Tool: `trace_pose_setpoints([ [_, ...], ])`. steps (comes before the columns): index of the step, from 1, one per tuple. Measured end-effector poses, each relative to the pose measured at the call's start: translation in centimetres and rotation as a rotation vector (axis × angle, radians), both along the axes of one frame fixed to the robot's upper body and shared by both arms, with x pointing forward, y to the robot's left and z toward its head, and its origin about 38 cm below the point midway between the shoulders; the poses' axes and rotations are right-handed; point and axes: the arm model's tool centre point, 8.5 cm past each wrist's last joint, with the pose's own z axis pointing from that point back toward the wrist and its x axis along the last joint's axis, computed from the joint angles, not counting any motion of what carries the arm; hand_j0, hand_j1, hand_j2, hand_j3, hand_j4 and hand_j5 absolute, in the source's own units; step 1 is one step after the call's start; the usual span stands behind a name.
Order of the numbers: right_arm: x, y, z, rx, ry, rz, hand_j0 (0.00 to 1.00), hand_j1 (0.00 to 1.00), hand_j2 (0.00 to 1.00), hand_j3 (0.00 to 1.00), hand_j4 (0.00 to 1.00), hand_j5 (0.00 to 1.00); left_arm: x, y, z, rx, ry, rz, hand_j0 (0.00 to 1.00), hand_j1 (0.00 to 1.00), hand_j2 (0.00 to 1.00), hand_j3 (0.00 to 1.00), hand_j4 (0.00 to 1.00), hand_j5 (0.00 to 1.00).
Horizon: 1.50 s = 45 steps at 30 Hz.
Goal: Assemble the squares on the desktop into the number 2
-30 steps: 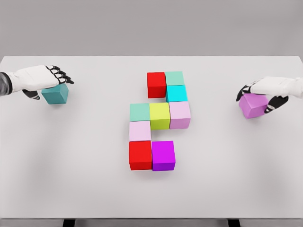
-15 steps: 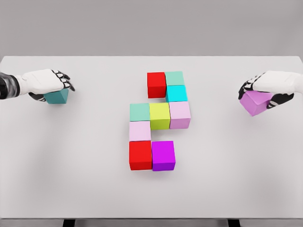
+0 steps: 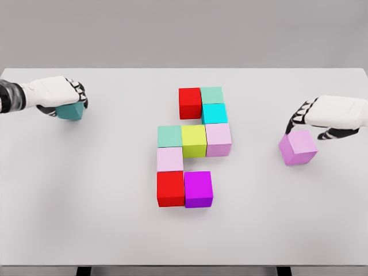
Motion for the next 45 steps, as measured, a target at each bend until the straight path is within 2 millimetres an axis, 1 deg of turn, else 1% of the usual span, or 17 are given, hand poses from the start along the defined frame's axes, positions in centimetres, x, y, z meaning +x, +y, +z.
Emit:
trace_pose_setpoints([
  [1, 0.0, 0.0, 0.1, 0.000, -0.003, 0.002, 0.69, 0.69, 0.69, 0.69, 0.69, 0.69, 0.1, -0.3, -0.1, -0.002, 0.000, -0.004, 0.66, 0.66, 0.66, 0.66, 0.66, 0.66],
  [2, -0.1, 0.0, 0.2, -0.001, -0.005, 0.003, 0.74, 0.74, 0.74, 0.74, 0.74, 0.74, 0.2, -0.6, -0.1, -0.006, 0.000, -0.009, 0.67, 0.67, 0.67, 0.67, 0.67, 0.67],
  [3, -0.1, 0.1, 0.3, -0.002, -0.007, 0.004, 0.82, 0.82, 0.82, 0.82, 0.82, 0.82, 0.3, -0.9, 0.0, -0.008, -0.003, -0.013, 0.67, 0.67, 0.67, 0.67, 0.67, 0.67],
  [4, -0.2, 0.0, 0.1, -0.004, -0.003, 0.004, 0.99, 0.99, 0.99, 0.99, 0.99, 0.99, 0.5, -1.2, 0.4, -0.011, -0.010, -0.018, 0.66, 0.66, 0.66, 0.66, 0.66, 0.66],
  [7, -0.3, 0.1, -0.6, -0.006, 0.011, 0.004, 1.00, 1.00, 1.00, 1.00, 1.00, 1.00, 1.0, -2.3, 0.9, -0.022, -0.023, -0.034, 0.66, 0.66, 0.66, 0.66, 0.66, 0.66],
  [11, -0.2, 0.1, -1.0, 0.001, 0.018, -0.002, 1.00, 1.00, 1.00, 1.00, 1.00, 1.00, 1.6, -3.7, 1.6, -0.035, -0.040, -0.057, 0.66, 0.66, 0.66, 0.66, 0.66, 0.66],
  [13, 0.1, -0.3, -1.7, 0.007, 0.035, -0.022, 1.00, 1.00, 1.00, 1.00, 1.00, 1.00, 1.8, -4.5, 1.6, -0.041, -0.040, -0.068, 0.66, 0.66, 0.66, 0.66, 0.66, 0.66],
  [15, 0.2, -0.6, -3.1, 0.009, 0.062, -0.038, 1.00, 1.00, 1.00, 1.00, 1.00, 1.00, 1.9, -5.2, 1.5, -0.048, -0.040, -0.077, 0.67, 0.67, 0.67, 0.67, 0.67, 0.67],
  [18, 0.5, -0.7, -3.9, 0.010, 0.074, -0.053, 1.00, 1.00, 1.00, 1.00, 1.00, 1.00, 2.6, -6.3, 1.9, -0.059, -0.048, -0.085, 0.66, 0.66, 0.66, 0.66, 0.66, 0.66],
  [19, 0.6, -0.7, -4.2, 0.009, 0.076, -0.056, 1.00, 1.00, 1.00, 1.00, 1.00, 1.00, 2.7, -6.7, 1.7, -0.062, -0.045, -0.087, 0.67, 0.67, 0.67, 0.67, 0.67, 0.67],
  [24, 0.9, -0.6, -4.9, 0.013, 0.084, -0.065, 1.00, 1.00, 1.00, 1.00, 1.00, 1.00, 3.8, -8.5, 2.2, -0.078, -0.055, -0.093, 0.67, 0.67, 0.67, 0.67, 0.67, 0.67],
  [27, 1.0, -0.4, -5.1, 0.012, 0.085, -0.062, 1.00, 1.00, 1.00, 1.00, 1.00, 1.00, 4.1, -9.7, 1.9, -0.088, -0.048, -0.101, 0.67, 0.67, 0.67, 0.67, 0.67, 0.67],
  [31, 1.1, -0.1, -5.2, 0.011, 0.083, -0.056, 1.00, 1.00, 1.00, 1.00, 1.00, 1.00, 4.1, -11.3, 1.3, -0.101, -0.036, -0.122, 0.68, 0.68, 0.68, 0.68, 0.68, 0.68],
  [36, 1.0, 0.1, -5.3, 0.012, 0.085, -0.050, 1.00, 1.00, 1.00, 1.00, 1.00, 1.00, 3.7, -12.4, 0.6, -0.111, -0.024, -0.145, 0.68, 0.68, 0.68, 0.68, 0.68, 0.68],
  [38, 0.8, 0.2, -5.9, 0.012, 0.097, -0.048, 1.00, 1.00, 1.00, 1.00, 1.00, 1.00, 3.5, -12.9, 0.8, -0.116, -0.028, -0.162, 0.68, 0.68, 0.68, 0.68, 0.68, 0.68],
  [45, 0.8, 0.6, -6.2, 0.009, 0.095, -0.043, 1.00, 1.00, 1.00, 1.00, 1.00, 1.00, 3.2, -13.5, 1.2, -0.122, -0.036, -0.188, 0.69, 0.69, 0.69, 0.69, 0.69, 0.69],
])
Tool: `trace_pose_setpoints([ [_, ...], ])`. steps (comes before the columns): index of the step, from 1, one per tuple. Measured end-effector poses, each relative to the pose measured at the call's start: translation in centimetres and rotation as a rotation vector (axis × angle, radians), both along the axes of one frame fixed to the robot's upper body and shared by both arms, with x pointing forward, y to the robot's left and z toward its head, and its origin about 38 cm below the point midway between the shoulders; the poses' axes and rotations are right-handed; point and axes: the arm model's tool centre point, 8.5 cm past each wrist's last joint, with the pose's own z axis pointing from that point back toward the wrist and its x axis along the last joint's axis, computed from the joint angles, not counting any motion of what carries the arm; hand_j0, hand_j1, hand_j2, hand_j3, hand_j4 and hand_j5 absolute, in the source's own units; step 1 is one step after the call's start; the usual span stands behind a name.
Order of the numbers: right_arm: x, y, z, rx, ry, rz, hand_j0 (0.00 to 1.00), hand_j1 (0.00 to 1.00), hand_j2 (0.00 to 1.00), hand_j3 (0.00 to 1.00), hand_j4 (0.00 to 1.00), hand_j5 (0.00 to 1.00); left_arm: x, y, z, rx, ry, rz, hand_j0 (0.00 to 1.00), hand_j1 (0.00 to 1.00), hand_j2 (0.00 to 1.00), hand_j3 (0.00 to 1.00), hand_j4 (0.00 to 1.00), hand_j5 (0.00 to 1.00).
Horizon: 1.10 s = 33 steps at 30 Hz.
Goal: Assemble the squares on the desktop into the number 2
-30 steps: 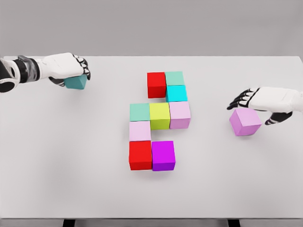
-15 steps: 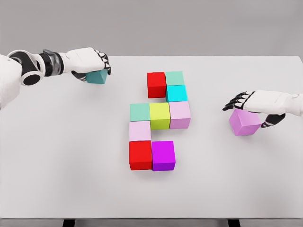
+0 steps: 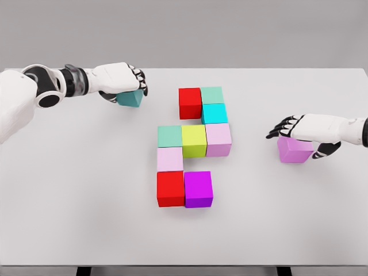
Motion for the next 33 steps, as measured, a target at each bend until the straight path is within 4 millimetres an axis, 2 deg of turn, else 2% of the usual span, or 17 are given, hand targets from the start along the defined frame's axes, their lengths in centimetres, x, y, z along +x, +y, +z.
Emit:
trace_pose_setpoints([
  [1, 0.0, 0.0, 0.0, -0.005, -0.001, 0.000, 0.99, 0.99, 0.99, 0.99, 0.99, 0.99, 0.0, 0.0, 0.0, 0.001, 0.000, -0.001, 0.69, 0.69, 0.69, 0.69, 0.69, 0.69],
  [3, -0.1, -0.1, -0.3, -0.012, 0.002, 0.000, 0.88, 0.88, 0.88, 0.88, 0.88, 0.88, -0.1, -0.1, 0.0, 0.001, 0.000, -0.004, 0.70, 0.70, 0.70, 0.70, 0.70, 0.70],
  [7, -0.2, -0.1, -0.5, -0.024, 0.003, 0.000, 0.86, 0.86, 0.86, 0.86, 0.86, 0.86, -0.2, -0.4, -0.2, 0.006, 0.002, -0.013, 0.72, 0.72, 0.72, 0.72, 0.72, 0.72],
  [9, -0.2, -0.1, -0.5, -0.027, 0.002, 0.001, 0.79, 0.79, 0.79, 0.79, 0.79, 0.79, -0.3, -0.6, -0.2, 0.009, 0.003, -0.023, 0.72, 0.72, 0.72, 0.72, 0.72, 0.72],
  [13, -0.1, -0.1, -0.3, -0.030, -0.003, 0.002, 0.75, 0.75, 0.75, 0.75, 0.75, 0.75, -0.5, -0.9, -0.2, 0.010, 0.002, -0.036, 0.72, 0.72, 0.72, 0.72, 0.72, 0.72],
  [14, -0.1, -0.2, -0.4, -0.030, -0.003, 0.001, 0.71, 0.71, 0.71, 0.71, 0.71, 0.71, -0.6, -1.0, -0.2, 0.010, 0.002, -0.038, 0.72, 0.72, 0.72, 0.72, 0.72, 0.72],
  [17, 0.0, -0.2, 0.0, -0.027, -0.011, -0.001, 0.70, 0.70, 0.70, 0.70, 0.70, 0.70, -0.7, -1.0, -0.3, 0.014, 0.003, -0.045, 0.72, 0.72, 0.72, 0.72, 0.72, 0.72],
  [19, 0.0, -0.2, 0.3, -0.025, -0.016, 0.001, 0.70, 0.70, 0.70, 0.70, 0.70, 0.70, -0.8, -1.1, -0.3, 0.015, 0.002, -0.050, 0.77, 0.77, 0.77, 0.77, 0.77, 0.77],
  [20, -0.1, -0.1, 0.5, -0.024, -0.020, 0.007, 0.70, 0.70, 0.70, 0.70, 0.70, 0.70, -0.9, -1.2, -0.3, 0.015, 0.002, -0.052, 0.85, 0.85, 0.85, 0.85, 0.85, 0.85],
  [21, -0.2, 0.1, 0.6, -0.024, -0.023, 0.013, 0.70, 0.70, 0.70, 0.70, 0.70, 0.70, -0.9, -1.2, -0.2, 0.017, 0.001, -0.055, 0.99, 0.99, 0.99, 0.99, 0.99, 0.99],
  [33, -1.8, 1.2, 2.8, -0.053, -0.066, 0.090, 0.69, 0.69, 0.69, 0.69, 0.69, 0.69, -0.8, -1.3, -0.2, 0.016, 0.002, -0.053, 1.00, 1.00, 1.00, 1.00, 1.00, 1.00],
])
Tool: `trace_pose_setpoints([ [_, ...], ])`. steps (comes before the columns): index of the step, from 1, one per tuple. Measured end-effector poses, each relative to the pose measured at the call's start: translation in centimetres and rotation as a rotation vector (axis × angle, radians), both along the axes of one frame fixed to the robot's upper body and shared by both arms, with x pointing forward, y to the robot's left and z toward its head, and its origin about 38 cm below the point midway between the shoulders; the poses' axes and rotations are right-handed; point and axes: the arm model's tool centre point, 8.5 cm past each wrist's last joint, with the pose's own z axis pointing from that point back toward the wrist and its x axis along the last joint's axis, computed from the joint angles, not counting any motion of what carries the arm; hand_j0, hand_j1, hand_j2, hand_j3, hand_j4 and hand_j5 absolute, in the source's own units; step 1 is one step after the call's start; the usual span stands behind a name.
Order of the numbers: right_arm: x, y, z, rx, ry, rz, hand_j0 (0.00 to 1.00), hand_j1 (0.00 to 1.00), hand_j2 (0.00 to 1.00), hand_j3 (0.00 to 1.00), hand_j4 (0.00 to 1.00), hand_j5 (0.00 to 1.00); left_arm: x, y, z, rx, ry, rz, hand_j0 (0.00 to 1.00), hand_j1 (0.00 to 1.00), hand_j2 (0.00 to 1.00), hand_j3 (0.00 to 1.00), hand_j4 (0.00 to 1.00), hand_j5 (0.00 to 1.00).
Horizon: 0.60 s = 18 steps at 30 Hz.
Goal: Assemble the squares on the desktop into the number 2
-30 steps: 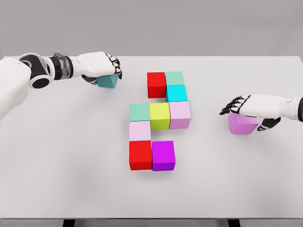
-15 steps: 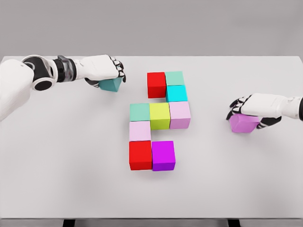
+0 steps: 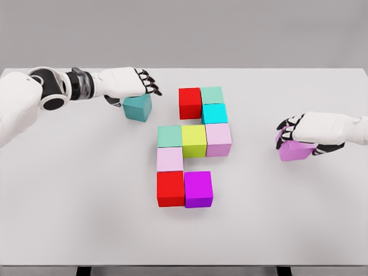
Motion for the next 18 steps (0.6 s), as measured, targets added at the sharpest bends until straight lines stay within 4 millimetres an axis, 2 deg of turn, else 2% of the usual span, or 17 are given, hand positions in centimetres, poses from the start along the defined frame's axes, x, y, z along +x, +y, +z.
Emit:
trace_pose_setpoints([
  [4, -0.7, 1.0, 0.4, -0.002, -0.009, 0.039, 0.69, 0.69, 0.69, 0.69, 0.69, 0.69, 0.2, 1.4, 0.9, -0.016, -0.015, 0.029, 1.00, 1.00, 1.00, 1.00, 1.00, 1.00],
  [9, -2.0, 2.1, 0.3, -0.004, -0.004, 0.089, 0.69, 0.69, 0.69, 0.69, 0.69, 0.69, 0.4, 5.2, 2.5, -0.045, -0.039, 0.103, 1.00, 1.00, 1.00, 1.00, 1.00, 1.00],
  [10, -2.2, 2.3, 0.4, -0.005, -0.007, 0.096, 0.69, 0.69, 0.69, 0.69, 0.69, 0.69, 0.1, 6.3, 2.0, -0.035, -0.029, 0.120, 0.97, 0.97, 0.97, 0.97, 0.97, 0.97],
  [11, -2.3, 2.4, 0.5, -0.006, -0.008, 0.102, 0.69, 0.69, 0.69, 0.69, 0.69, 0.69, -0.1, 7.4, 1.9, -0.019, -0.032, 0.134, 0.89, 0.89, 0.89, 0.89, 0.89, 0.89],
  [13, -2.7, 2.6, 0.3, -0.005, -0.001, 0.113, 0.69, 0.69, 0.69, 0.69, 0.69, 0.69, -0.6, 8.8, 1.7, 0.025, -0.041, 0.146, 0.88, 0.88, 0.88, 0.88, 0.88, 0.88],
  [16, -3.2, 2.8, -0.2, -0.004, 0.014, 0.122, 0.69, 0.69, 0.69, 0.69, 0.69, 0.69, -0.9, 10.3, 1.8, 0.083, -0.061, 0.155, 0.88, 0.88, 0.88, 0.88, 0.88, 0.88],
  [18, -3.4, 2.9, -0.4, 0.001, 0.022, 0.126, 0.69, 0.69, 0.69, 0.69, 0.69, 0.69, -1.3, 10.9, 1.2, 0.111, -0.057, 0.156, 0.88, 0.88, 0.88, 0.88, 0.88, 0.88],
])
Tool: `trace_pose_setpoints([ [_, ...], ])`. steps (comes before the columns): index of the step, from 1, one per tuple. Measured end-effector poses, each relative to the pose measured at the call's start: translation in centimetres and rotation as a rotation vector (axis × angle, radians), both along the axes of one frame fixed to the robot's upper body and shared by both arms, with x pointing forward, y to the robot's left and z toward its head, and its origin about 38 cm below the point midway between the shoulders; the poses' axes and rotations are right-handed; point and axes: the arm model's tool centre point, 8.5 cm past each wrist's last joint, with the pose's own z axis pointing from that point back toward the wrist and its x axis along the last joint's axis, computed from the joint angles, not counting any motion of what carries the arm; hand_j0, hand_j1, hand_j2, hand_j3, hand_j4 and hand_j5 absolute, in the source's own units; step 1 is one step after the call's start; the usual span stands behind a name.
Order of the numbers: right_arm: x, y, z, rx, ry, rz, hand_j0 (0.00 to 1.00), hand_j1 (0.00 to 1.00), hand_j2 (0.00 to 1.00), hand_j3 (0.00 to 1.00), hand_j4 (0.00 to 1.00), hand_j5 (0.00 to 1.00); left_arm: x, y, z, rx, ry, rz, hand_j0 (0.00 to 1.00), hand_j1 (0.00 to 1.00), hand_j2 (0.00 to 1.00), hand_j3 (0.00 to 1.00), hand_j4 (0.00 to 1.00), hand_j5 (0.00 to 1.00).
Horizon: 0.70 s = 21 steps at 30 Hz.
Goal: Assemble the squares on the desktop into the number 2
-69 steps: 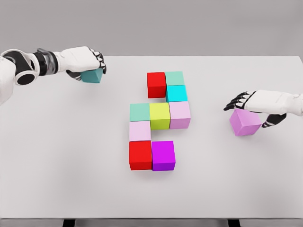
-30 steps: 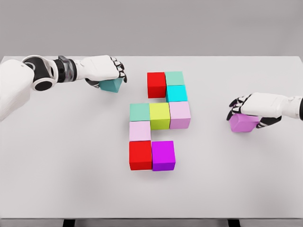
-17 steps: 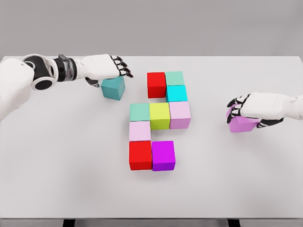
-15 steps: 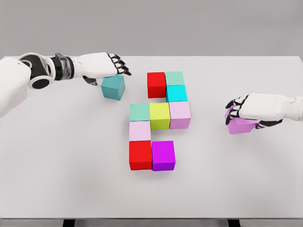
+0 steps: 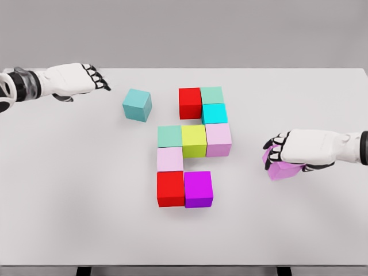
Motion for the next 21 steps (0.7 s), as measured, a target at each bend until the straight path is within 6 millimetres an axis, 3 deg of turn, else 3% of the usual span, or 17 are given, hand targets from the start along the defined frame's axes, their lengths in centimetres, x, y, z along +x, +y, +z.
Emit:
trace_pose_setpoints([
  [10, -0.6, 1.5, -1.3, 0.071, 0.053, 0.020, 0.70, 0.70, 0.70, 0.70, 0.70, 0.70, -1.2, -1.2, -1.5, 0.085, 0.028, -0.070, 0.89, 0.89, 0.89, 0.89, 0.89, 0.89],
  [12, -0.6, 1.7, -1.4, 0.079, 0.057, 0.023, 0.84, 0.84, 0.84, 0.84, 0.84, 0.84, -1.4, -1.5, -1.7, 0.089, 0.031, -0.083, 0.89, 0.89, 0.89, 0.89, 0.89, 0.89],
  [13, -0.7, 1.7, -1.5, 0.080, 0.060, 0.024, 0.97, 0.97, 0.97, 0.97, 0.97, 0.97, -1.4, -1.6, -1.7, 0.091, 0.032, -0.088, 0.89, 0.89, 0.89, 0.89, 0.89, 0.89],
  [21, -0.4, 1.2, -0.6, 0.089, 0.046, 0.012, 1.00, 1.00, 1.00, 1.00, 1.00, 1.00, -2.0, -3.0, -1.9, 0.095, 0.037, -0.135, 0.89, 0.89, 0.89, 0.89, 0.89, 0.89],
])
